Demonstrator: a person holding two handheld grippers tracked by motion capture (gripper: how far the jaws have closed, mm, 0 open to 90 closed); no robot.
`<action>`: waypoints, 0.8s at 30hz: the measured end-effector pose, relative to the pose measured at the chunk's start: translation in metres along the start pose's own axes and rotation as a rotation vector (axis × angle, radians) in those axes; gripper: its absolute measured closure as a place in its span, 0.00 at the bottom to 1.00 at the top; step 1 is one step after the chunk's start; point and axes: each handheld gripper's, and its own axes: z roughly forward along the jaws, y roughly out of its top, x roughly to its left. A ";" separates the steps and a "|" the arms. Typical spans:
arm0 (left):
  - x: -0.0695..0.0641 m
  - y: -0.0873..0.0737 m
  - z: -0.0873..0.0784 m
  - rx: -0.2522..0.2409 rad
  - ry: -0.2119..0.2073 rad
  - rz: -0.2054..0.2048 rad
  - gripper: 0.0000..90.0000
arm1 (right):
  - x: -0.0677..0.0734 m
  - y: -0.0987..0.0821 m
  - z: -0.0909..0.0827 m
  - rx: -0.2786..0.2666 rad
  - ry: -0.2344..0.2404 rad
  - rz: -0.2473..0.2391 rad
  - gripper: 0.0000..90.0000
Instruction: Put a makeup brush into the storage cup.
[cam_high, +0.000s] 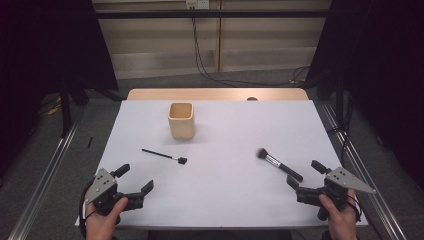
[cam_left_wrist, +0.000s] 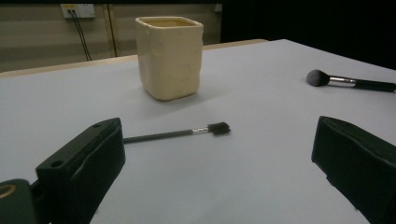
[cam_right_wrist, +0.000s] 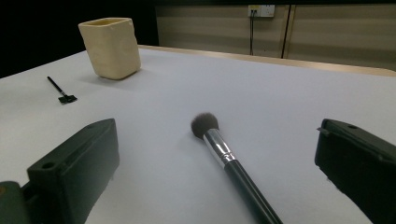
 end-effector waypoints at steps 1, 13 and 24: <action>-0.001 0.000 0.001 -0.002 0.004 -0.006 0.03 | 0.000 0.000 0.000 0.000 0.000 0.000 0.00; 0.001 -0.001 0.001 0.032 -0.003 0.007 0.03 | -0.001 0.000 0.004 0.009 0.007 0.009 0.00; 0.000 0.005 0.018 0.060 -0.068 0.017 0.02 | 0.000 0.000 0.006 0.021 0.008 0.008 0.00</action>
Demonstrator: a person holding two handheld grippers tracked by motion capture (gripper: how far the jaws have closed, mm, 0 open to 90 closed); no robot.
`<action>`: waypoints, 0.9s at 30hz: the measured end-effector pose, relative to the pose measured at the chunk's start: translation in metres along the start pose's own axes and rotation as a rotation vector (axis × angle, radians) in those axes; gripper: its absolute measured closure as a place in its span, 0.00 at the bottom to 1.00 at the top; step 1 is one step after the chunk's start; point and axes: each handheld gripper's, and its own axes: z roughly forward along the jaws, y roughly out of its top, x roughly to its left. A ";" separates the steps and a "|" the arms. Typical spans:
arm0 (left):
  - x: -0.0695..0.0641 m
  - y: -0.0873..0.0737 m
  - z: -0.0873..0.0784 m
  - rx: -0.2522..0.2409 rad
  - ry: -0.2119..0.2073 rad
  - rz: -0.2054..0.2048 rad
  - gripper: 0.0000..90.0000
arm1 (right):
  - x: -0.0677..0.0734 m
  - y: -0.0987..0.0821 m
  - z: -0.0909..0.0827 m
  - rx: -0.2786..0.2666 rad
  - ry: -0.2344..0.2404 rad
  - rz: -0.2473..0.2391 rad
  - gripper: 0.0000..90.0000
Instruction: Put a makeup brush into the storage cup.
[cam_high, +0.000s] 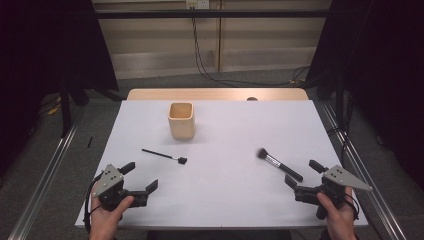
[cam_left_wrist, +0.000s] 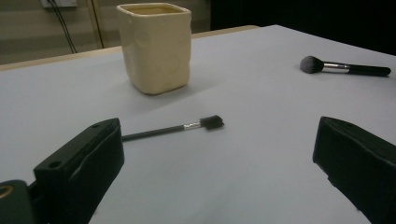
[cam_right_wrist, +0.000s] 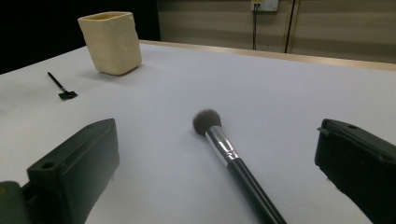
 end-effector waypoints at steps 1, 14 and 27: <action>-0.001 0.002 0.001 0.003 -0.004 -0.004 0.02 | -0.001 0.000 0.000 0.001 -0.005 -0.005 0.00; 0.000 0.017 0.019 0.009 -0.004 0.042 0.02 | -0.002 0.000 -0.001 0.001 -0.010 0.002 0.00; 0.006 0.031 0.043 -0.040 -0.025 0.070 0.02 | -0.003 0.000 0.001 -0.002 -0.013 0.012 0.00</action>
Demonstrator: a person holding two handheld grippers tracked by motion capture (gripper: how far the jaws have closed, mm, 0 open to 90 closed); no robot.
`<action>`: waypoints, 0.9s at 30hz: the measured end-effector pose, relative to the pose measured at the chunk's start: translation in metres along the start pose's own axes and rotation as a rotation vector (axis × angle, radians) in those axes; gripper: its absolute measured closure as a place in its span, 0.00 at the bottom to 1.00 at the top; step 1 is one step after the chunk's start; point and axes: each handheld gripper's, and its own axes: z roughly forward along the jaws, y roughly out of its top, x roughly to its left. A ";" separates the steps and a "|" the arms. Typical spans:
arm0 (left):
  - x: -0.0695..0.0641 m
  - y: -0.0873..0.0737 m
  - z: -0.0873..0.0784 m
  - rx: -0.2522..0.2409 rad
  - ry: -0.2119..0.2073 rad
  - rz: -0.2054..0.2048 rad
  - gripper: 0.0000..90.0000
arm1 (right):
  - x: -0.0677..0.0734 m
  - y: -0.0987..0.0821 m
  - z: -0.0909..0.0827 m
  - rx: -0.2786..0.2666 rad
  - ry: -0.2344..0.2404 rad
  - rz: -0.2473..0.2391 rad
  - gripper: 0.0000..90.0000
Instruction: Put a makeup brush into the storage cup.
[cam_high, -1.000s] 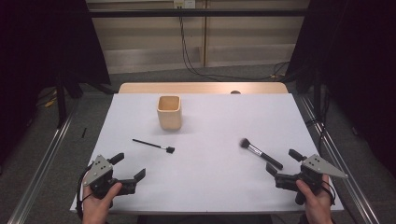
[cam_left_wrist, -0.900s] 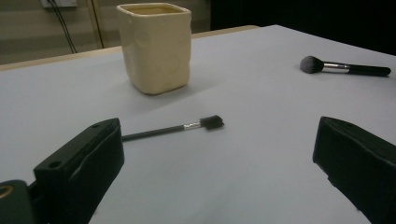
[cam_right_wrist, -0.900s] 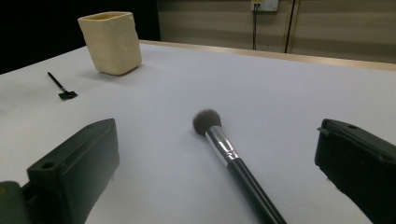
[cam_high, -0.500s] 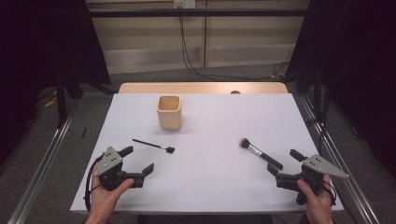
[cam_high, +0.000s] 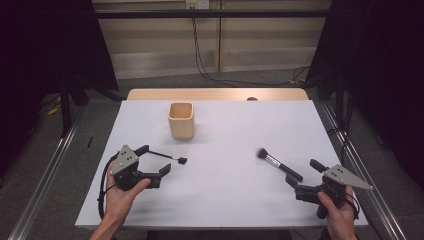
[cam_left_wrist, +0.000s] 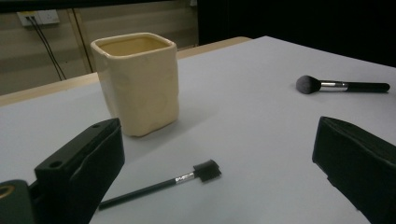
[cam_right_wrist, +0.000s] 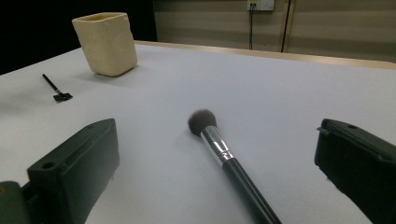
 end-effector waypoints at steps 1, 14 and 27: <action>0.002 0.000 0.002 0.000 0.010 0.009 0.02 | -0.001 0.000 0.000 0.001 0.003 0.007 0.00; 0.017 0.010 0.014 -0.030 0.065 -0.035 0.02 | 0.001 0.000 -0.001 -0.008 0.010 0.000 0.00; 0.025 0.036 0.032 -0.017 0.042 0.016 0.02 | 0.001 0.000 0.001 -0.002 0.011 -0.010 0.00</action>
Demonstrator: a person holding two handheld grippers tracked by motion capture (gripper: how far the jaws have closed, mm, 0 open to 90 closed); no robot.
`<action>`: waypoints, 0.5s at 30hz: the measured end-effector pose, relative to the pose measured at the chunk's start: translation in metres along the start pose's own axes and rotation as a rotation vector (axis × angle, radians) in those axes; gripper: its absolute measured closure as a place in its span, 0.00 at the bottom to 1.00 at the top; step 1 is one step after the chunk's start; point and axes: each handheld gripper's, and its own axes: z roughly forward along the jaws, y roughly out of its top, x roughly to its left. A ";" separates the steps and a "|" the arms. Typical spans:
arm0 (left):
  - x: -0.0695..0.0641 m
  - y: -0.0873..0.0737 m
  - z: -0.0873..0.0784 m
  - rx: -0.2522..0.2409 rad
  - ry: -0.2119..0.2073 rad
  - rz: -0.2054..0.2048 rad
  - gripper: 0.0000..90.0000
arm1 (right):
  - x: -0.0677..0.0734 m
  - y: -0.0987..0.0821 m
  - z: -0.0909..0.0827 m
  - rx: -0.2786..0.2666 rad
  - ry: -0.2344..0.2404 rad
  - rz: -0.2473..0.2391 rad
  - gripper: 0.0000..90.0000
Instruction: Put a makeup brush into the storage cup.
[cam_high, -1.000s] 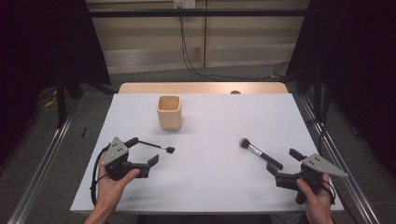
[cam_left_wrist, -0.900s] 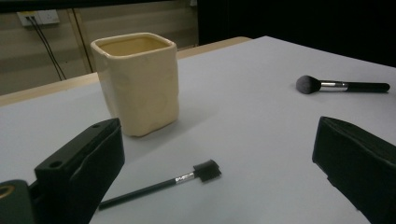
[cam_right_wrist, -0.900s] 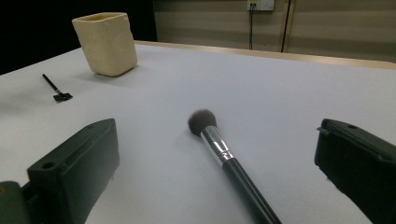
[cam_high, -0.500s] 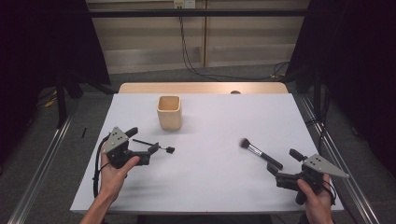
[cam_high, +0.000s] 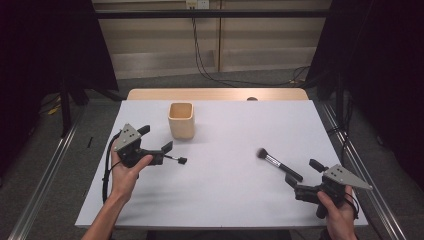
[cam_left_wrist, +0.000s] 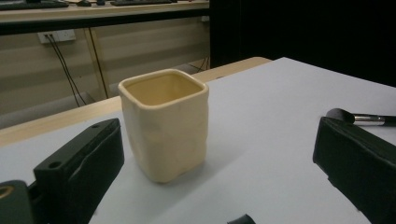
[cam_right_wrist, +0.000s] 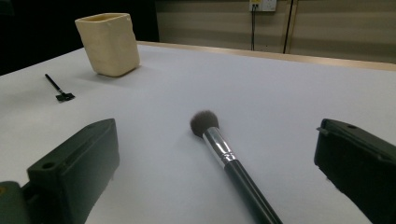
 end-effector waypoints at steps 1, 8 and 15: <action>0.000 0.001 0.002 0.004 0.003 0.007 0.02 | 0.000 0.000 0.000 0.000 0.002 0.001 0.00; 0.005 0.004 0.014 0.042 -0.019 0.032 0.03 | 0.000 0.000 -0.001 0.001 0.003 0.000 0.00; 0.012 0.004 0.019 0.114 -0.026 0.006 0.04 | 0.000 -0.001 -0.002 0.003 0.007 0.004 0.00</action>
